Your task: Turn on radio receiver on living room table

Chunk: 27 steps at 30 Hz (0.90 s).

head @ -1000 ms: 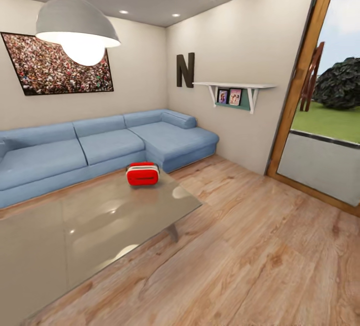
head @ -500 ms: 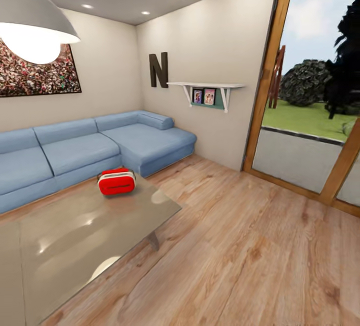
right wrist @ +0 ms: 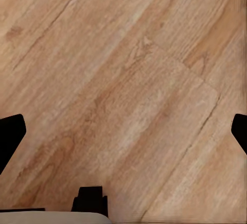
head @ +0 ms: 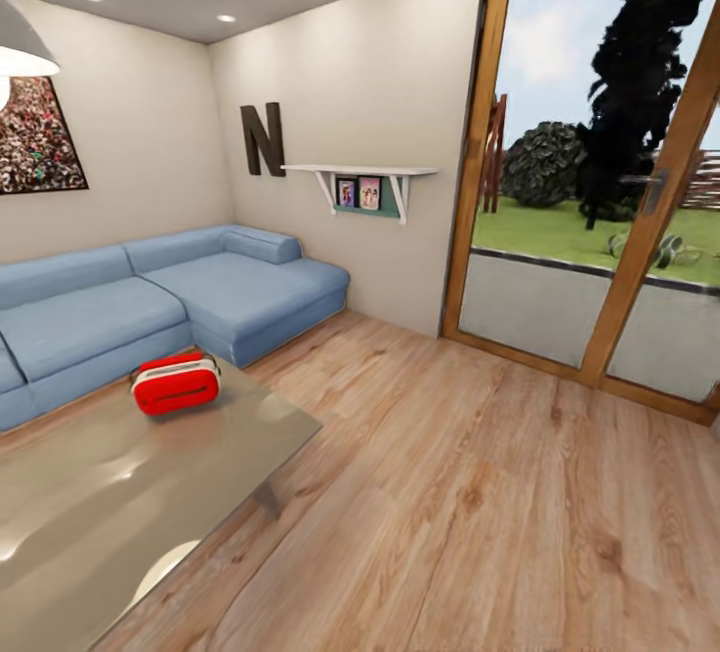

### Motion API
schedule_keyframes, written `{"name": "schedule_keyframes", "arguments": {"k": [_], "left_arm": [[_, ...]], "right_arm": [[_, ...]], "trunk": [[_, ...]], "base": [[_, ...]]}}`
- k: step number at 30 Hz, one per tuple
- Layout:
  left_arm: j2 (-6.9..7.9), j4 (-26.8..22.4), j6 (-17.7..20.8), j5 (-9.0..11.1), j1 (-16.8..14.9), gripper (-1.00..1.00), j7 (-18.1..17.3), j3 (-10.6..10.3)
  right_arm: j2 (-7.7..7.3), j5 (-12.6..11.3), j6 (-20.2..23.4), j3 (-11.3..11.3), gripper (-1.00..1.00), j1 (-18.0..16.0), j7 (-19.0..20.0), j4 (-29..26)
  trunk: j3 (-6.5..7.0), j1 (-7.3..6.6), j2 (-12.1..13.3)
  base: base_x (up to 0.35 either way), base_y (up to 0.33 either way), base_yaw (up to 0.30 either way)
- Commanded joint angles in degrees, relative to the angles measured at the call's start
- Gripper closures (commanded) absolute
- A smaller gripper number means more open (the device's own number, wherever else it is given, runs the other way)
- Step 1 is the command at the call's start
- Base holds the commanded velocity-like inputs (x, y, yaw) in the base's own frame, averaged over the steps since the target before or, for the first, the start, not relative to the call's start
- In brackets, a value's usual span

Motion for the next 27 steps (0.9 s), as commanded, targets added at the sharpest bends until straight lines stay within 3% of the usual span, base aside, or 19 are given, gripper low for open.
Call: {"name": "schedule_keyframes", "arguments": {"k": [1,14,27], "left_arm": [[-0.01,0.0,0.0,0.0,0.0,-1.0,0.0,0.0],[0.03,0.0,0.1,0.0,0.0,-1.0,0.0,0.0],[0.19,0.1,0.2,0.0,0.0,-1.0,-0.1,0.0]], "right_arm": [[-0.01,0.0,0.0,0.0,-1.0,0.0,0.0,0.0],[0.01,-0.1,0.0,0.0,-1.0,0.0,-0.1,0.0],[-0.02,-0.1,0.0,0.0,-1.0,0.0,-0.1,0.0]], "trunk": [[0.0,0.0,0.0],[0.0,0.0,0.0],[0.0,0.0,0.0]], "base": [[0.001,0.0,-0.299],[0.022,0.0,-0.299],[0.248,0.0,-0.299]]}}
